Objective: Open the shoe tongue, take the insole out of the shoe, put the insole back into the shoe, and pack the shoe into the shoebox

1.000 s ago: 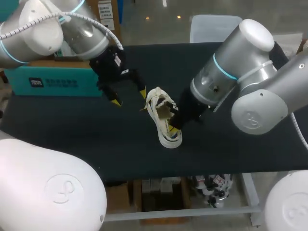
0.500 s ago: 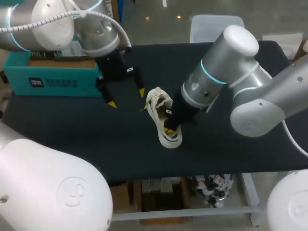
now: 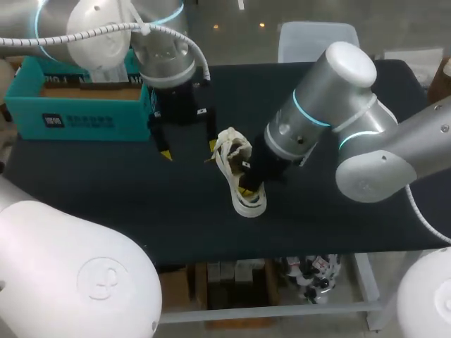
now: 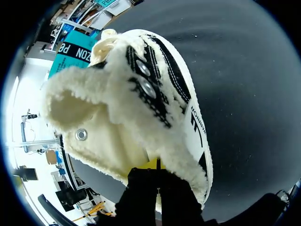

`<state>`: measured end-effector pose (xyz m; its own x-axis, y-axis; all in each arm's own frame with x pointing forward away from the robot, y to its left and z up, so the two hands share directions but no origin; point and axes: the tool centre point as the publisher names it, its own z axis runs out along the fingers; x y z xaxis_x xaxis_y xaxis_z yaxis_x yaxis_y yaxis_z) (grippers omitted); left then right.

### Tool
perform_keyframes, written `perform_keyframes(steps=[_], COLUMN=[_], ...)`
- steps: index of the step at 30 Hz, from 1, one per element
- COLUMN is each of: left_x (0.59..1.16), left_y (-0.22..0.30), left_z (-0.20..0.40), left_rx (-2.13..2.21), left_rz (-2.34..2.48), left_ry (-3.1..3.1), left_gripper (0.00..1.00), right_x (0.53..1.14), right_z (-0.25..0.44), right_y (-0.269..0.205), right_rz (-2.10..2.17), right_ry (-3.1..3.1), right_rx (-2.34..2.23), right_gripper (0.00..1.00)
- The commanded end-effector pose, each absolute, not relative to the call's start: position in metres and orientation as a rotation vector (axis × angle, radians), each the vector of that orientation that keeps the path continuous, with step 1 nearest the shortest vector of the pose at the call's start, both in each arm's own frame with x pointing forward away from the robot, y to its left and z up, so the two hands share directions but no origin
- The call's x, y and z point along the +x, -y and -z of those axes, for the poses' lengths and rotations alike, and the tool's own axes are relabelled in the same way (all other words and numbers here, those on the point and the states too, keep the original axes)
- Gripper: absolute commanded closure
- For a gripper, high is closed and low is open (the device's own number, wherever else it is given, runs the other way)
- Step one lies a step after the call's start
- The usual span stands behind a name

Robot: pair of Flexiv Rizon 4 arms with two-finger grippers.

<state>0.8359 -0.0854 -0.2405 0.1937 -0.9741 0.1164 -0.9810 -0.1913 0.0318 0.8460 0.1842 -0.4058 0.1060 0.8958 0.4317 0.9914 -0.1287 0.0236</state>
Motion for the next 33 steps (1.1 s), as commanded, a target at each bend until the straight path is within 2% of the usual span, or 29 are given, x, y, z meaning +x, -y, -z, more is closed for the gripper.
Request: perform_keyframes(steps=[1, 11, 22, 33], left_x=[0.840, 0.842, 0.845, 0.852], left_y=[0.085, 0.079, 0.088, 0.116], left_z=[0.245, 0.244, 0.246, 0.251], left_rx=[2.338, 2.338, 2.338, 2.330], left_rz=[-0.108, -0.120, -0.080, -0.038], left_ry=[1.929, 1.924, 1.925, 1.952], left_gripper=[0.00, 0.00, 0.00, 0.00], right_x=[0.841, 0.838, 0.847, 0.887], right_z=[0.398, 0.363, 0.321, 0.303], right_y=[-0.184, -0.168, -0.125, -0.073], right_rz=[0.637, 0.672, 0.727, 0.564], right_ry=[1.891, 1.952, 2.101, 2.071], right_rx=[-2.195, -2.218, -2.180, -2.178], right_gripper=[1.00, 1.00, 1.00, 1.00])
